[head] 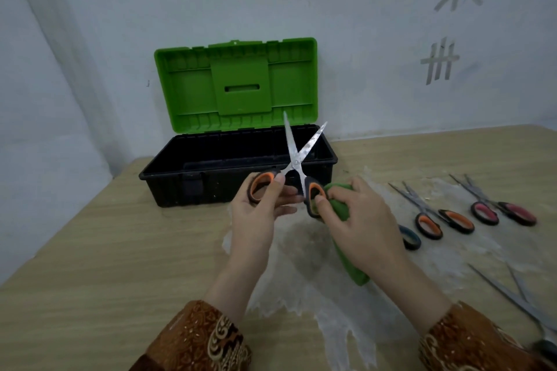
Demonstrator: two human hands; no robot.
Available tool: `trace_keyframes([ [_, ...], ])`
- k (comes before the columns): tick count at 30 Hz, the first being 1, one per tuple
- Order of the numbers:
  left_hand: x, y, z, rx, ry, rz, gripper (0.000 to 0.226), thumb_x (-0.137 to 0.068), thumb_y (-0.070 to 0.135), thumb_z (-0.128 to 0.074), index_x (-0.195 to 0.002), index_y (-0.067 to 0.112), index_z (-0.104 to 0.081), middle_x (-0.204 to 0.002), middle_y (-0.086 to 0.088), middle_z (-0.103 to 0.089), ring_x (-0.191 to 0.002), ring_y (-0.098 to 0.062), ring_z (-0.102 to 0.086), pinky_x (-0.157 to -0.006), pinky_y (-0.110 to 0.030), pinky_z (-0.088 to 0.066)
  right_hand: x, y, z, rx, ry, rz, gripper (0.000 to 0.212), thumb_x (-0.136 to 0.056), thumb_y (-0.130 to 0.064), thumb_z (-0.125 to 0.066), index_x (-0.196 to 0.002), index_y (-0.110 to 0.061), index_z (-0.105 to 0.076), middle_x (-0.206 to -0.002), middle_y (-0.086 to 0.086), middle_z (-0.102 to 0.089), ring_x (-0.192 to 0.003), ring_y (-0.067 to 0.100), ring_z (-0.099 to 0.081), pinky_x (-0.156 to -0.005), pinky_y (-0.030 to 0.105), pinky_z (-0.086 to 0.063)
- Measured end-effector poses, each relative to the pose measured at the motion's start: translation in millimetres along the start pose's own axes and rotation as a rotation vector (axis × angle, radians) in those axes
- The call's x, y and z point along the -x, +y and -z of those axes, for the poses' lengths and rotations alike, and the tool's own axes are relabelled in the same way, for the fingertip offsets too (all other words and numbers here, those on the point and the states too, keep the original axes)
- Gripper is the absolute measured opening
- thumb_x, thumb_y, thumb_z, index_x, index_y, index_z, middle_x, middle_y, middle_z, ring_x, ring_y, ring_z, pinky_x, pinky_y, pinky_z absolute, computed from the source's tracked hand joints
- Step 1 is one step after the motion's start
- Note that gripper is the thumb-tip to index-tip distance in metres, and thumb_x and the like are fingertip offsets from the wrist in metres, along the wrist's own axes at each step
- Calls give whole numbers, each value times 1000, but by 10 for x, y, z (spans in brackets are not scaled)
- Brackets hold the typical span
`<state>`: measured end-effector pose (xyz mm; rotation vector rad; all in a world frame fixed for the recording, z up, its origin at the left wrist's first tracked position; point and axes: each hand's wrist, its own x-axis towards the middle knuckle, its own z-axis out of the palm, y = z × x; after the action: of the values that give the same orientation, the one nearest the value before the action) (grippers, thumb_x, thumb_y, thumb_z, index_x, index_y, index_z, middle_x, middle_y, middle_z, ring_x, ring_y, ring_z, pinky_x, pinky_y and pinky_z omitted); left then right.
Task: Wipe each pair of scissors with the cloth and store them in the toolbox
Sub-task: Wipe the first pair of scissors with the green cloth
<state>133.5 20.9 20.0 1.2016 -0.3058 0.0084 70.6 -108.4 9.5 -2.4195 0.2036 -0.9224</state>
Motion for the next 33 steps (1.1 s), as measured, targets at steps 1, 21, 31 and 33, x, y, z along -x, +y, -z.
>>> trace_keyframes([
  [1, 24, -18, -34, 81, 23, 37, 7, -91, 13, -62, -85, 10, -59, -73, -12, -70, -68, -22, -69, -58, -26, -55, 25, -30, -22, 7, -22, 11, 35, -89, -49, -45, -78, -21, -63, -80, -7, -43, -68, 7, -47, -57, 25, -40],
  [21, 36, 56, 25, 17, 258, -165, 28, -103, 38, -32, -97, 17, -49, -54, -17, -58, -37, -23, -57, -37, -26, -46, -3, -19, 23, -19, 89, 93, 38, -87, -53, -48, -93, -23, -71, -90, -5, -51, -74, 6, -50, -60, 16, -38],
  [31, -15, 87, 78, -53, 243, -200, 23, -106, 31, -28, -93, 24, -46, -50, -5, -60, -39, -23, -58, -41, -27, -45, -25, -30, 56, 0, 284, 302, 23, -89, -32, -60, -102, -19, -72, -101, 1, -56, -77, 11, -56, -63, 16, -47],
  [33, -10, 86, 63, -75, 216, -196, 23, -106, 31, -28, -95, 26, -46, -51, -3, -60, -41, -22, -58, -43, -26, -47, -60, 13, 99, -47, 356, 317, 21, -89, -26, -62, -105, -15, -72, -100, 6, -57, -81, 13, -55, -68, 16, -46],
])
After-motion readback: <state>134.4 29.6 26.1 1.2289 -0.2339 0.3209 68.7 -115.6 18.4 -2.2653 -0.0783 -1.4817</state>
